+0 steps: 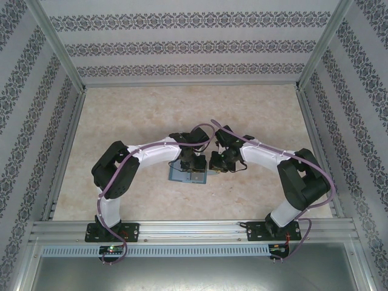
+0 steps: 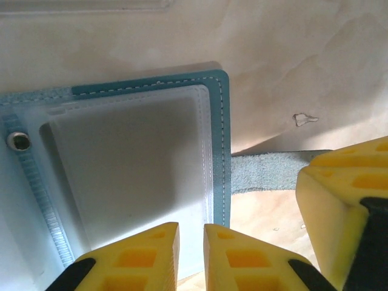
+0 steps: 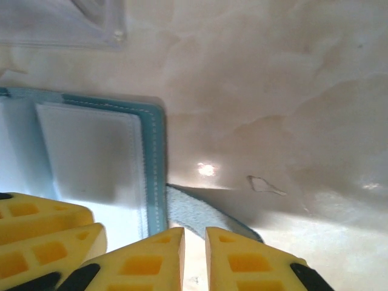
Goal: Take the credit cards out of the card holder
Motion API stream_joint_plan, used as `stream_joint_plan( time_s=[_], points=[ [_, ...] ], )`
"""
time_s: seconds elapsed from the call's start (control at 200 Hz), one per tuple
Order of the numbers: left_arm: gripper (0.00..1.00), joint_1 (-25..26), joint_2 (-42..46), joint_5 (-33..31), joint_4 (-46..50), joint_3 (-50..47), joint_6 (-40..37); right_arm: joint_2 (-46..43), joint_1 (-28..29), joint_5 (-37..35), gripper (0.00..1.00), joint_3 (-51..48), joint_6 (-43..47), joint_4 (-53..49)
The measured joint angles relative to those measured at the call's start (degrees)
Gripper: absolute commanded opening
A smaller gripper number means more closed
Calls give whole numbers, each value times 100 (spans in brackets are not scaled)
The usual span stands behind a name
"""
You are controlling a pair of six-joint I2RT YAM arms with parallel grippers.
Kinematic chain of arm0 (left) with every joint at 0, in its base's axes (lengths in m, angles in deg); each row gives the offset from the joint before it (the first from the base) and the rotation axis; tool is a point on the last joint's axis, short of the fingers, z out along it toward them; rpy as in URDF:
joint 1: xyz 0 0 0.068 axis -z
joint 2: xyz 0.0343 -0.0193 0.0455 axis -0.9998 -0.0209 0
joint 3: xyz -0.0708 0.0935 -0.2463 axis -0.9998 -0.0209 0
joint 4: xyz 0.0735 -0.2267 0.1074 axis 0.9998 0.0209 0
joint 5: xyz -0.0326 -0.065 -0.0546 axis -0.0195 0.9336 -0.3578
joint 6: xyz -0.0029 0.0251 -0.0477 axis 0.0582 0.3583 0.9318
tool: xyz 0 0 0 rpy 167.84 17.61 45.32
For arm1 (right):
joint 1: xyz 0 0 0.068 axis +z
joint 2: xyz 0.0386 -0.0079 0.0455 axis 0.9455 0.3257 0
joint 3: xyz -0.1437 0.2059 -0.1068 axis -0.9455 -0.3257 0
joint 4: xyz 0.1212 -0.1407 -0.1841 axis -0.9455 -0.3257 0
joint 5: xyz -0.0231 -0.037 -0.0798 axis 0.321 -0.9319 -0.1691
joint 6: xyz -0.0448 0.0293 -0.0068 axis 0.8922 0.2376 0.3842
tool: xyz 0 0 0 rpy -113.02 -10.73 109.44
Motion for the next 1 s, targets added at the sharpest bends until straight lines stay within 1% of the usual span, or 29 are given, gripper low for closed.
stream_joint_plan(
  time_s=[0.1,0.305,0.415,0.655,0.999],
  points=[
    [27,0,-24,20,4,15,26,90,0,-26,17,-46,20,-4],
    [28,55,-247,37,9,199,28,267,-37,-11,16,-114,24,28],
    [24,90,-332,74,15,273,26,269,-37,-11,16,-114,24,52],
    [24,151,-511,-17,188,551,9,269,-74,11,16,-118,24,72],
    [32,166,-557,-361,446,612,-133,269,-74,37,17,-122,24,90]
  ],
)
